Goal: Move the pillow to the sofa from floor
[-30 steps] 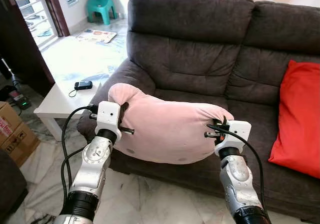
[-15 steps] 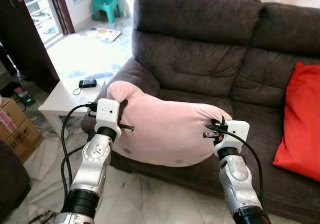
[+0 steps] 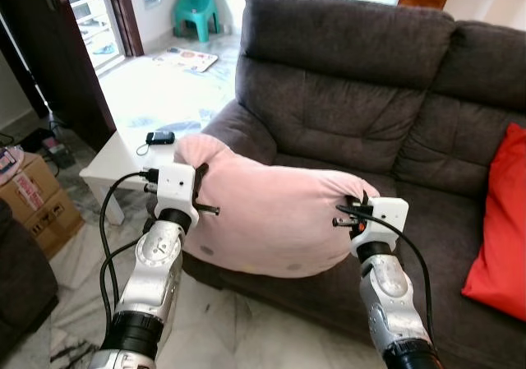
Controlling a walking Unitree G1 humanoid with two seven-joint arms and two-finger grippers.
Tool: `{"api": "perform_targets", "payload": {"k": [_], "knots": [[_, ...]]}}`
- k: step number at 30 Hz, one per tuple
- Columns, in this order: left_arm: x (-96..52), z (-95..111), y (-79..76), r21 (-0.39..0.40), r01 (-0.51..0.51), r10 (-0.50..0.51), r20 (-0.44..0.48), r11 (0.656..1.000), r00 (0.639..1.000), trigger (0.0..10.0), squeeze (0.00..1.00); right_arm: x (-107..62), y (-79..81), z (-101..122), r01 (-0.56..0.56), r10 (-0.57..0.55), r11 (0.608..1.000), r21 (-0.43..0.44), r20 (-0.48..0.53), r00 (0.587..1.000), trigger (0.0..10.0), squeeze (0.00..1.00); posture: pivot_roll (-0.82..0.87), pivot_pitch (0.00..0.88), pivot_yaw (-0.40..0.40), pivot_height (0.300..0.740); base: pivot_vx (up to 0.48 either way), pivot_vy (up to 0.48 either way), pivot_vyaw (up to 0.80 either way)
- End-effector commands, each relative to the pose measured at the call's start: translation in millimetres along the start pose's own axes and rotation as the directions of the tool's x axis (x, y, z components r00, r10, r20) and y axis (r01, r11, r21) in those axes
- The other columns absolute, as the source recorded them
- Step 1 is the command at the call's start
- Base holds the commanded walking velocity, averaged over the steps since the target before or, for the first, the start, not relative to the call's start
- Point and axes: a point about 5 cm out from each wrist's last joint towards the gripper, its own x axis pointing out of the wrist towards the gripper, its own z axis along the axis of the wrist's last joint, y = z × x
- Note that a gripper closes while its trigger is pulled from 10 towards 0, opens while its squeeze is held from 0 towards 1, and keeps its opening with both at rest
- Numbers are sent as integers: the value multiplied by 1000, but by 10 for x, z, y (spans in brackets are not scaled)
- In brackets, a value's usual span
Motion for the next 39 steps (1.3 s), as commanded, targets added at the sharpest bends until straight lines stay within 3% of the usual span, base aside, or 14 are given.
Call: {"api": "perform_targets", "payload": {"k": [1,13,20,28,31,39], "knots": [[54,167,40,0,-20,19,78,1000,997,10000,0,80,-30,177,8,-8,1000,5,73,997,10000,0,132,0,-72,740,281,0,0],[72,186,22,-4,-13,13,87,1000,996,10000,0,88,-32,189,6,-6,1000,4,81,997,10000,0,133,0,-71,740,299,0,0],[94,241,49,-3,-15,15,107,1000,994,10000,0,139,7,466,-6,-7,998,56,227,974,10000,0,136,0,-69,740,306,0,0],[102,262,51,-3,-17,17,115,1000,993,10000,0,163,52,521,-33,23,999,38,239,971,10000,0,139,0,-69,740,313,0,0],[103,266,51,-2,-20,20,117,1000,993,10000,0,141,108,503,-73,69,997,8,235,970,10000,0,139,0,-71,740,311,0,794],[105,271,68,0,-28,28,120,1000,992,10000,0,119,103,481,-82,72,996,36,227,971,10000,0,140,0,-74,740,311,0,777]]}}
